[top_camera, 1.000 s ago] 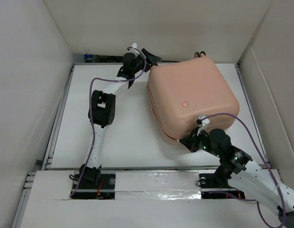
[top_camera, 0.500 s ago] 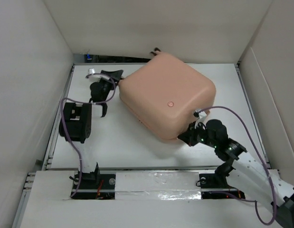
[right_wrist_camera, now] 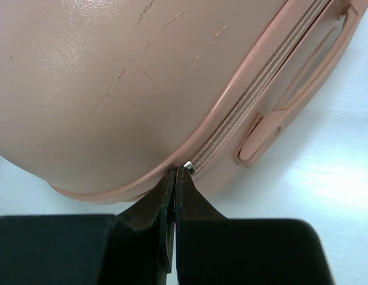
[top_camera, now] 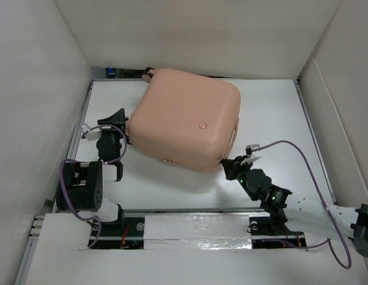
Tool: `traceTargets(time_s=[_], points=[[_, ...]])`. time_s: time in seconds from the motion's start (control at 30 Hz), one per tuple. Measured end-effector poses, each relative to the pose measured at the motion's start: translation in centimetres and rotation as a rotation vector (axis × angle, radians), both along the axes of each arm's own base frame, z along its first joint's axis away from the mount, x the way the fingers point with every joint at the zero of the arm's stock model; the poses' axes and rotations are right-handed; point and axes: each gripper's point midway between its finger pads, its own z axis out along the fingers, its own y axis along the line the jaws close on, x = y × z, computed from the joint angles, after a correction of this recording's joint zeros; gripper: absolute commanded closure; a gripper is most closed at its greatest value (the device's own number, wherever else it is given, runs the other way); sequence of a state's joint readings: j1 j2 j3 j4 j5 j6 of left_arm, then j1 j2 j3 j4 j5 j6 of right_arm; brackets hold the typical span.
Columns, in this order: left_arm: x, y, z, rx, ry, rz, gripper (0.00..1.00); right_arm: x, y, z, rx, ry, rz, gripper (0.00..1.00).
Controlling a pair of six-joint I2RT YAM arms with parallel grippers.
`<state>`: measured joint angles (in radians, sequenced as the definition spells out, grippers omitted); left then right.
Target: Pack the luggage
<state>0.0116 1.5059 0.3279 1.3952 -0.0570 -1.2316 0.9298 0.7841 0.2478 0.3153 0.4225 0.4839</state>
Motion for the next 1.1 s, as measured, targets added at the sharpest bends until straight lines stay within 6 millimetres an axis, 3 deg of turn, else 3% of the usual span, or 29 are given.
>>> traceTargets(time_s=[0.13,0.3,0.37,0.5,0.6,0.7,0.77,0.87,0.97,1.03,1.1], points=[[-0.7,0.2,0.7,-0.005,-0.019,0.036,1.00,0.0,0.6,0.0,0.039,-0.018,-0.113,1.00],[-1.5,1.1,0.6,0.001,-0.017,0.087,1.00,3.1,0.2,0.8,-0.264,-0.009,-0.203,1.00],[-1.8,1.0,0.9,0.019,-0.018,0.082,1.00,3.1,-0.5,1.0,-0.349,0.021,-0.166,1.00],[-1.3,-0.8,1.9,0.041,-0.016,-0.012,1.00,0.5,-1.8,1.3,-0.292,0.059,-0.030,1.00],[-0.9,-3.4,3.7,0.056,-0.037,-0.108,1.00,-2.5,-2.5,0.4,-0.198,0.085,0.049,1.00],[-1.5,-6.4,5.1,0.070,-0.060,-0.213,1.00,-4.4,-3.2,-0.5,-0.130,0.099,0.091,1.00],[-1.9,-6.9,5.2,0.082,-0.056,-0.233,1.00,-5.1,-3.1,-0.9,-0.078,0.094,0.113,1.00],[-2.7,-6.6,4.5,0.086,-0.036,-0.220,1.00,-5.3,-2.2,-1.9,-0.037,0.106,0.135,1.00],[-3.4,-5.6,2.4,0.084,0.012,-0.183,1.00,-5.8,-0.5,-4.9,-0.108,0.165,0.177,1.00],[-3.6,-4.3,1.0,0.081,0.048,-0.125,1.00,-5.7,0.4,-6.1,-0.179,0.180,0.181,1.00],[-3.3,-2.3,0.8,0.077,0.057,-0.042,1.00,-5.3,1.5,-6.0,-0.223,0.170,0.188,1.00]])
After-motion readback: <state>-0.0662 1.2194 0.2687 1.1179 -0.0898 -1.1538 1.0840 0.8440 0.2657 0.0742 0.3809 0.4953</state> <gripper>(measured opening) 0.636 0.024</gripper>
